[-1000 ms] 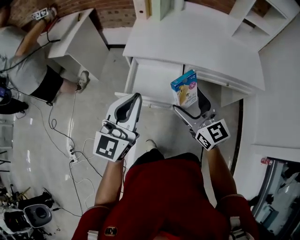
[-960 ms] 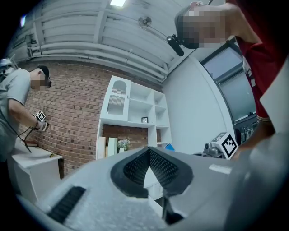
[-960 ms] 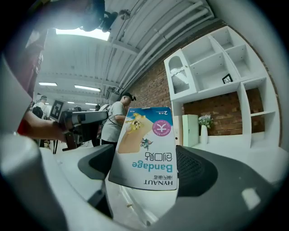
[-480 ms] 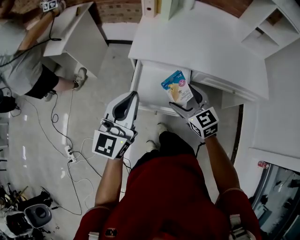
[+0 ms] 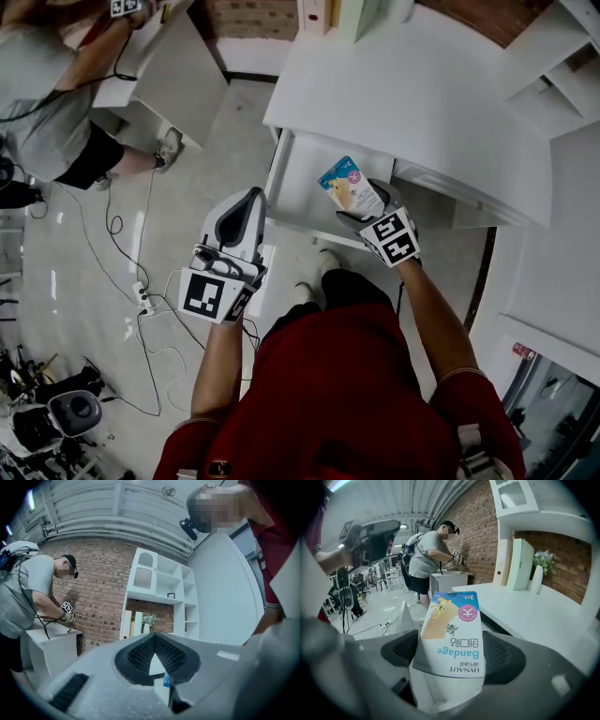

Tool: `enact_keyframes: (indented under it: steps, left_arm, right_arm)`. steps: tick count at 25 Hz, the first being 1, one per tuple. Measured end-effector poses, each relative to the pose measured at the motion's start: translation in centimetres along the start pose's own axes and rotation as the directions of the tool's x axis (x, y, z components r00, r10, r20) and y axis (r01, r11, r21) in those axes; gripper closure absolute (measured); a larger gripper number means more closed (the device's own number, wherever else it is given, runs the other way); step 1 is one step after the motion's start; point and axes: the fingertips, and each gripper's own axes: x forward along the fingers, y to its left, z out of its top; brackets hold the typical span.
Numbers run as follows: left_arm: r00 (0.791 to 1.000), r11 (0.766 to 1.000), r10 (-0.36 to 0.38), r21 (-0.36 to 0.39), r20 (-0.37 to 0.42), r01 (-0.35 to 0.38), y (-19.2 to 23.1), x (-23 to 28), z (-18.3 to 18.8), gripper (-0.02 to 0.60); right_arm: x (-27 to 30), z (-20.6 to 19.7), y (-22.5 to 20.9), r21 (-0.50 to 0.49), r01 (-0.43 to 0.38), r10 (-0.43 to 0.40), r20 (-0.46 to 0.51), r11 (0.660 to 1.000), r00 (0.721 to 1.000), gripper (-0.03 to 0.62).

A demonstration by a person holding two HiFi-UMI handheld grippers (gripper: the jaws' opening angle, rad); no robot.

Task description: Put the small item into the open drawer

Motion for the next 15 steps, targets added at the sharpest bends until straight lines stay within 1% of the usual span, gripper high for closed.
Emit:
enact_keyframes:
  steps: [5, 9, 15]
  left_arm:
    - [0.999, 1.000, 0.025, -0.006, -0.034, -0.025, 1.3, 1.5, -1.1, 0.574]
    - [0.997, 0.999, 0.053, -0.010, -0.060, -0.053, 2.5, 2.9, -1.6, 0.574]
    - [0.989, 0.996, 0.088, -0.010, -0.122, -0.090, 3.7, 3.4, -3.6, 0.574]
  right_arm:
    - [3.9, -2.3, -2.3, 0.064, 0.019, -0.013, -0.096, 0.998, 0.995, 0.155]
    - [6.7, -3.7, -3.8, 0.116, 0.042, -0.022, -0.164, 0.992, 0.986, 0.155]
    - [10.1, -5.2, -6.0, 0.125, 0.097, -0.061, -0.263, 0.987, 0.963, 0.155]
